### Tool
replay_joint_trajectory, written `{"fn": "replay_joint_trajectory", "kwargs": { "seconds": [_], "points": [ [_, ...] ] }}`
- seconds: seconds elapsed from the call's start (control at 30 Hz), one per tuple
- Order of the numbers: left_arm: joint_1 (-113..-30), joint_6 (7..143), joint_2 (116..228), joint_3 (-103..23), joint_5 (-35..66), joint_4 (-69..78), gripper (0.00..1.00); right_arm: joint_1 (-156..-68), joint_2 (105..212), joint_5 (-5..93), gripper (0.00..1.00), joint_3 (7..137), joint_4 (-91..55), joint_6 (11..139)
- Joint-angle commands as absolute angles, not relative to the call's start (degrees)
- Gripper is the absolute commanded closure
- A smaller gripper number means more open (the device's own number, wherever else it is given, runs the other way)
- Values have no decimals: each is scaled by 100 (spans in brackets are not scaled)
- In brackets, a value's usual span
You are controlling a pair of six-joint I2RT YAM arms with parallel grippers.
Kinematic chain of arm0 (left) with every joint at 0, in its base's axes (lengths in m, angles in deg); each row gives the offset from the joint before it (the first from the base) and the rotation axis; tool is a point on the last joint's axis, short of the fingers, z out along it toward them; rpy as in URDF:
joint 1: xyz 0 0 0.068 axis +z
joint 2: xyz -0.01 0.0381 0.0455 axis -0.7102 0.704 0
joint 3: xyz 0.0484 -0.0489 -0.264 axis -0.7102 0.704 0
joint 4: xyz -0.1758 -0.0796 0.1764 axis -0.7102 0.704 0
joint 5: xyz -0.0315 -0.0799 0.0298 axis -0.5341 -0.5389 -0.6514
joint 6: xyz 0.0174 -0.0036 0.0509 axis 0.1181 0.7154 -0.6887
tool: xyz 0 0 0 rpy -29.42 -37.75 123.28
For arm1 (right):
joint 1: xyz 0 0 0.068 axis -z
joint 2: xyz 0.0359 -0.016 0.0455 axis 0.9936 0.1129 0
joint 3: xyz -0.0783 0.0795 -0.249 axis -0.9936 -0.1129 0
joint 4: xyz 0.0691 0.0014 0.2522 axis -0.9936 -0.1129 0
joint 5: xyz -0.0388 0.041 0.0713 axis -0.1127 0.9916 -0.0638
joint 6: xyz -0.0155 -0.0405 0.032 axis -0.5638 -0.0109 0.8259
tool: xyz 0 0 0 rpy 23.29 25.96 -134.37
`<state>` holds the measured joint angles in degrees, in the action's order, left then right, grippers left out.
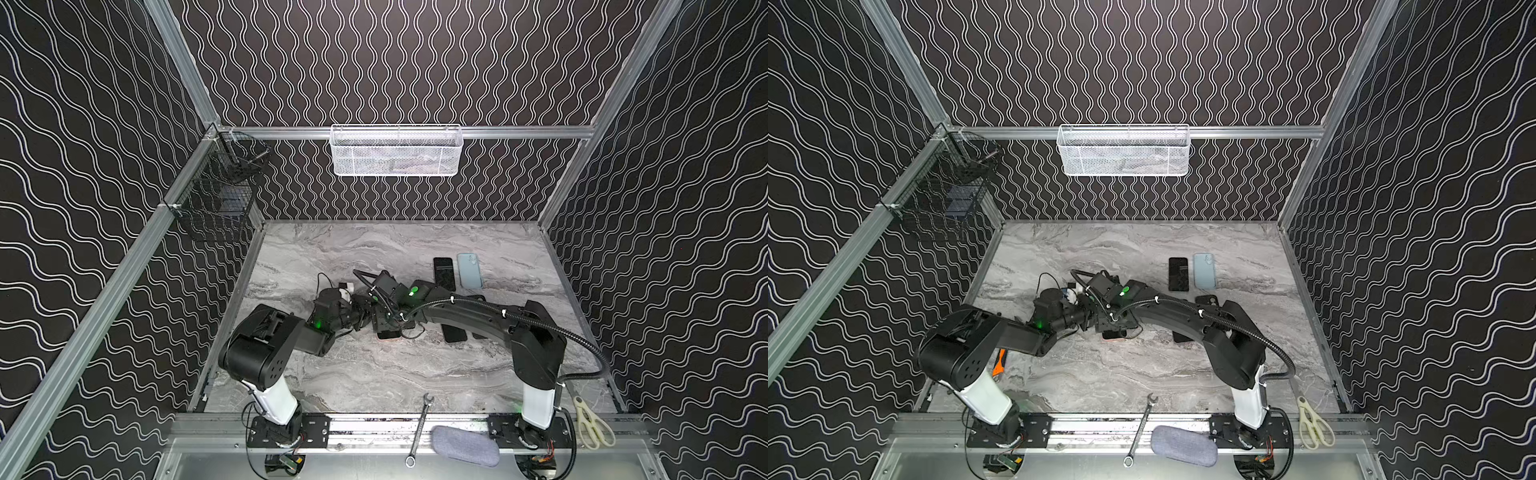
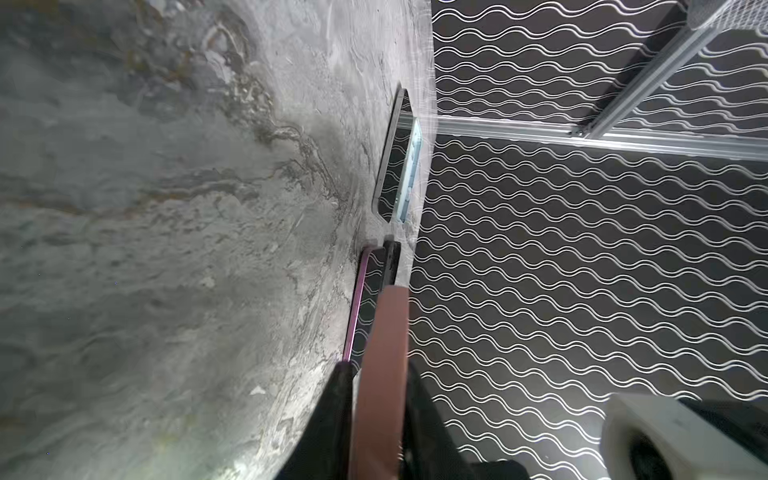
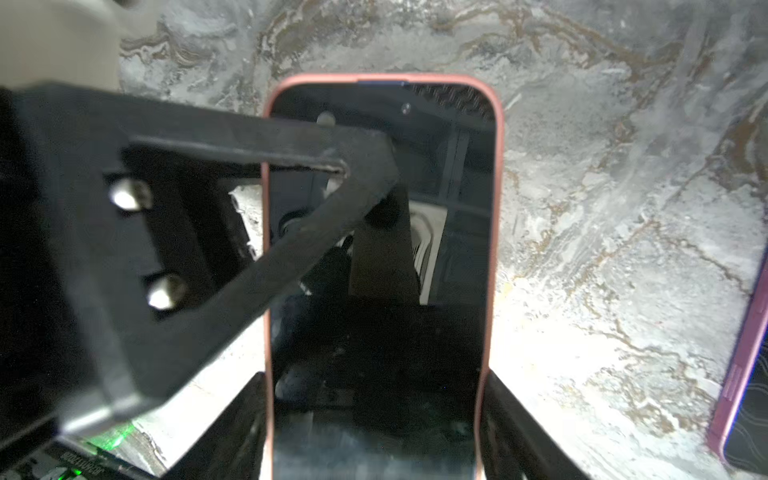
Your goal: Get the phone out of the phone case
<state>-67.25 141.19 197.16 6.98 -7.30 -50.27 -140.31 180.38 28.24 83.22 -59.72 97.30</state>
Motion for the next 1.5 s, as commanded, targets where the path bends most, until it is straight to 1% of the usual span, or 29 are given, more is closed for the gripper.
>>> {"fn": "replay_joint_trajectory", "kwargs": {
  "seconds": [0.0,0.1,0.17,0.23,0.33,0.43,0.5,0.57,0.63,0.67,0.87,1.03,1.2,1.3,1.47],
  "points": [
    [-6813,14405,19737,744,-645,-5819,82,-14038,17973,2764,52,8316,-5746,9776],
    [-6862,14391,19629,801,-560,-5819,86,-14038,17974,2758,52,8327,-5761,9789],
    [-6856,14379,19563,817,-559,-5819,90,-14034,17978,2730,52,8326,-5757,9792],
    [-6856,14370,19517,828,-559,-5819,100,-14029,18000,2730,52,8335,-5767,9802],
    [-6862,14333,19455,829,-581,-5819,100,-14029,17994,2721,49,8335,-5786,9818],
    [-6855,14236,19305,833,-542,-5803,100,-14028,17965,2624,39,8285,-5790,9879],
    [-6863,14190,19231,812,-529,-5768,100,-14027,17694,2552,31,8215,-5727,9899],
    [-6859,14164,19167,778,-533,-5726,100,-14021,17506,2458,19,8099,-5599,9852],
    [-6858,14112,19062,737,-492,-5569,100,-14008,17286,2371,6,8013,-5477,9708],
    [-6858,14062,18986,717,-472,-5432,100,-14006,17183,2281,1,7973,-5449,9710],
    [-6846,13315,18034,379,-217,-3779,100,-13894,16419,2117,0,7476,-4970,9530],
    [-6801,13036,17482,83,21,-3124,100,-13854,15617,1668,0,7009,-4620,9350],
    [-6759,12559,17027,-343,513,-2394,100,-13845,14587,1499,0,6168,-3610,8764],
    [-6749,12246,16788,-604,876,-2084,100,-13727,14115,1668,0,5715,-3187,8554],
    [-6752,11754,16681,-975,856,-2091,100,-13172,13601,2669,0,5154,-2817,8641]
  ]
}}
